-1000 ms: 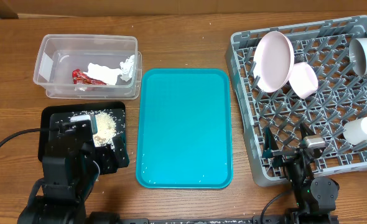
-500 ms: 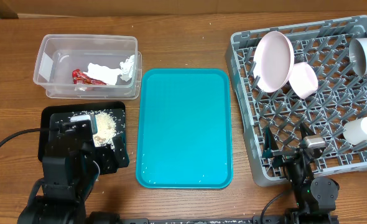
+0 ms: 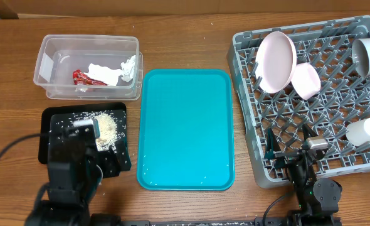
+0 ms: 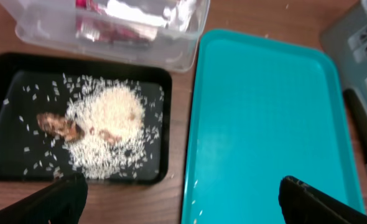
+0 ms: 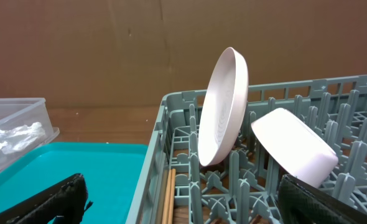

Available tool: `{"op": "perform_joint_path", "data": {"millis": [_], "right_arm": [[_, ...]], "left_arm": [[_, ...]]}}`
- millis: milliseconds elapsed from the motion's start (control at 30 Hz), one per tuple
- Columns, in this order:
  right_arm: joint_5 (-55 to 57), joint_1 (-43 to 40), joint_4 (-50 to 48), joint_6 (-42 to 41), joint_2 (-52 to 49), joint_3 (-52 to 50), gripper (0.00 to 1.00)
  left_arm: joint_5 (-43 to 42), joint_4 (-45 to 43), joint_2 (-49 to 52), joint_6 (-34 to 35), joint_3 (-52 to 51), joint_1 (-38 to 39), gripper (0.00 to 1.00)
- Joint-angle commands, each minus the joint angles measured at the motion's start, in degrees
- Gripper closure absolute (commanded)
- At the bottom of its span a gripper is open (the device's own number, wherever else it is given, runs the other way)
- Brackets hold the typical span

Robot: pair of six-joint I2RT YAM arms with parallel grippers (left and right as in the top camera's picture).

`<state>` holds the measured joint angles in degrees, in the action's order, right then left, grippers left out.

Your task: Sort waste into correct bins and load items into the dishwasher

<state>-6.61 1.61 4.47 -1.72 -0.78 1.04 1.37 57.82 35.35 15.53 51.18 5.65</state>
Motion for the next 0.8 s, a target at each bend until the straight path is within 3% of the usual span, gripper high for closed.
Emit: {"op": "perform_joint_path", "data": {"millis": [0,300,467,767], "right_arm": [[0.15,0.42,-0.33,-0.44,0.61,-0.57,0.00],[0.15,0.42,-0.31,-0.44,0.61,-0.57,0.00],[0.15,0.42,-0.31,-0.44,0.61,-0.57,0.00],[0.15,0.42,-0.31,-0.42,0.61,-0.57,0.00]], "left_arm": [[0.81,-4.57,-6.16,0.79,-8.81,0.55,0.00],[3.74,-23.41,-21.00,0.76,-27.87,0.55,0.00],[8.76,-38.51,-28.79,0.72,-37.33,0.52,0.00],[10.45,-48.81,-35.26,0.81,-47.01,0.37,0.00]]}}
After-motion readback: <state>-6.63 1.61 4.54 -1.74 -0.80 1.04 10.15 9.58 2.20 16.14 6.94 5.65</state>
